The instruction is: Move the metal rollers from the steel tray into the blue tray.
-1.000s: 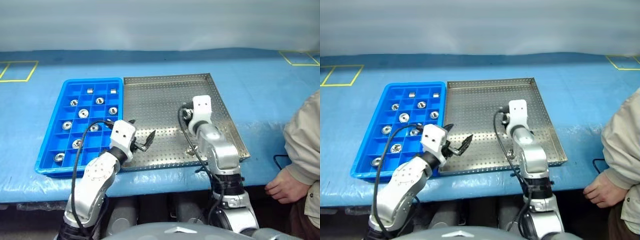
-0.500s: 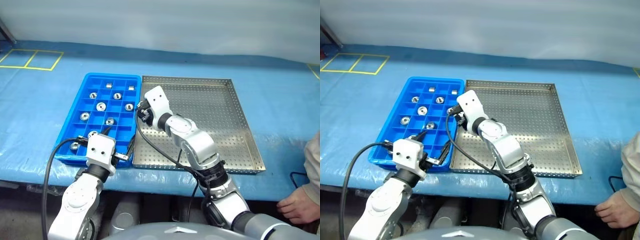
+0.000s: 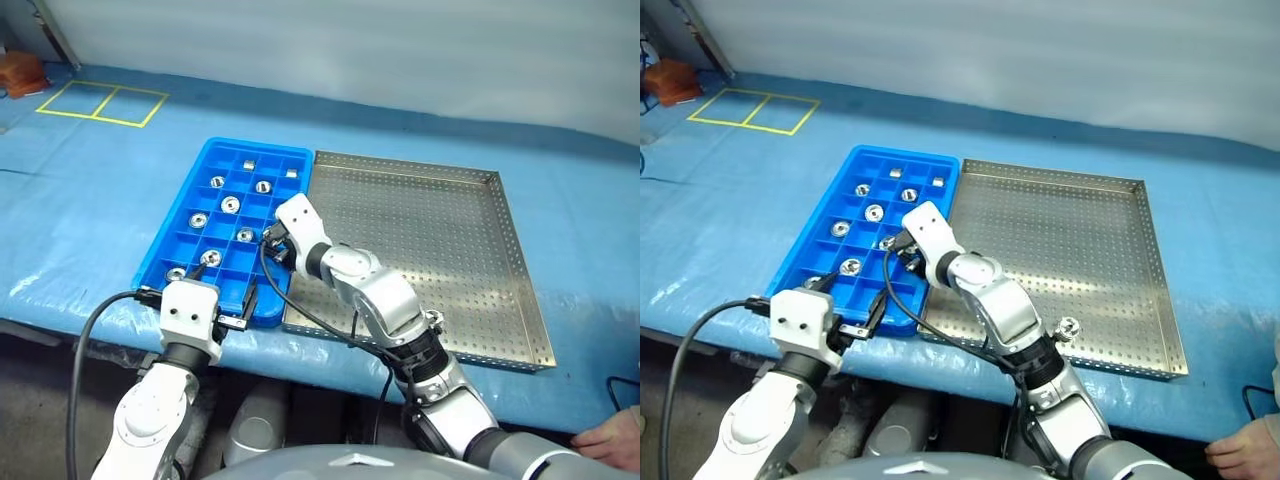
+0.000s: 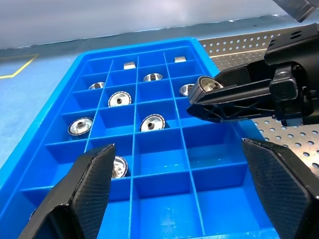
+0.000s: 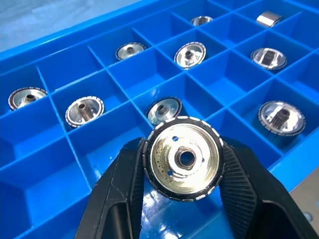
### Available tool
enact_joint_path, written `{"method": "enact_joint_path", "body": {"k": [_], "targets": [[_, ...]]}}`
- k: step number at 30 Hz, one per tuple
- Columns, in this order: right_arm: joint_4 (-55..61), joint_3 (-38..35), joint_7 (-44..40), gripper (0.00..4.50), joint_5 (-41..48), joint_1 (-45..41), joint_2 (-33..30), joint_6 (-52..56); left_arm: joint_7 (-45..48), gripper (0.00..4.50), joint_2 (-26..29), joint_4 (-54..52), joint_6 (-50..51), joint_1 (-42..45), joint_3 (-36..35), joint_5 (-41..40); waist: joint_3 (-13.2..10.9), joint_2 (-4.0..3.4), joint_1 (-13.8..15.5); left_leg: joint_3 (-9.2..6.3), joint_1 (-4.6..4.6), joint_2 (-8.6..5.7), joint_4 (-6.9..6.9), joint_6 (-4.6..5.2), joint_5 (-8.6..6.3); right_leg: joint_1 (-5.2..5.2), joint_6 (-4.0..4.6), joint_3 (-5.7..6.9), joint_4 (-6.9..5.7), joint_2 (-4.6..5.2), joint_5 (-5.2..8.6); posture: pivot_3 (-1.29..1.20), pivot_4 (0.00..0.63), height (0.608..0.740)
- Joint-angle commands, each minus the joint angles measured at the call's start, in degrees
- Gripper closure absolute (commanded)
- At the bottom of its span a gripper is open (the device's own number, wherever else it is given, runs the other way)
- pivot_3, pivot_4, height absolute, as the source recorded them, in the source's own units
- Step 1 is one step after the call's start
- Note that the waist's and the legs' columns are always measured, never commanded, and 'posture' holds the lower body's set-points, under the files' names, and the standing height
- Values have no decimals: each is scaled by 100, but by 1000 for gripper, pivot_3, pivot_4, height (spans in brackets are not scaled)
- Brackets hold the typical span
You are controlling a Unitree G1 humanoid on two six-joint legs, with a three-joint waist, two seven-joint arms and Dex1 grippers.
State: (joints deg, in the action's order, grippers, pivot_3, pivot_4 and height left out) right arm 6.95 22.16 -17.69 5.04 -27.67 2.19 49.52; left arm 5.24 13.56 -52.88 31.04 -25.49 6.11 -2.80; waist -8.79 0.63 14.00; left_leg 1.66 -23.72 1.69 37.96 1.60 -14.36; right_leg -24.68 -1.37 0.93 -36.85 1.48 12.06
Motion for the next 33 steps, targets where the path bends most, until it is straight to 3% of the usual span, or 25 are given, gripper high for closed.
{"method": "enact_joint_path", "body": {"k": [1,5,13,14,20,24,29,33], "targets": [[340,59,-84,2761,95,62,-21,121,60,107,6,-261,56,102,25,-23,1,0,41,1,-1,0,0,0,0,-2,0,0,0,0,0,476,150,740],[419,28,-30,2761,45,189,-70,248,141,107,29,-237,138,218,7,-65,1,0,114,0,-1,0,0,-1,0,0,1,4,0,0,1,460,150,740],[841,-281,85,197,36,316,-311,520,457,107,132,-37,244,568,24,-218,2,0,108,-3,-1,-1,7,-1,0,2,1,9,2,3,1,346,150,740],[967,-362,129,49,31,337,-365,584,537,107,167,28,257,665,40,-254,3,-1,95,-2,0,-1,9,-2,0,3,1,9,3,3,1,321,150,740],[2001,-1296,524,49,21,565,-669,1191,1064,107,331,555,274,1400,277,-566,1,-3,-256,-5,-12,-4,15,-1,0,1,1,10,3,4,1,186,150,740],[2704,-1893,696,49,-3,789,-981,1850,1459,107,432,856,285,1746,567,-763,2,-3,-697,-8,-10,-10,12,3,-2,7,2,6,4,7,-1,91,150,740],[3332,-2468,971,49,-16,1042,-975,3050,2021,107,675,1029,355,2037,1015,-983,1,-4,-1213,0,1,-6,4,5,-3,6,0,-8,-6,3,-7,26,150,740],[3715,-2651,997,49,81,1173,-798,3907,2420,107,947,1072,460,2178,1192,-1152,1,-5,-1421,1,12,0,1,5,-3,6,-4,-11,-16,-11,-3,2,150,740]]}}
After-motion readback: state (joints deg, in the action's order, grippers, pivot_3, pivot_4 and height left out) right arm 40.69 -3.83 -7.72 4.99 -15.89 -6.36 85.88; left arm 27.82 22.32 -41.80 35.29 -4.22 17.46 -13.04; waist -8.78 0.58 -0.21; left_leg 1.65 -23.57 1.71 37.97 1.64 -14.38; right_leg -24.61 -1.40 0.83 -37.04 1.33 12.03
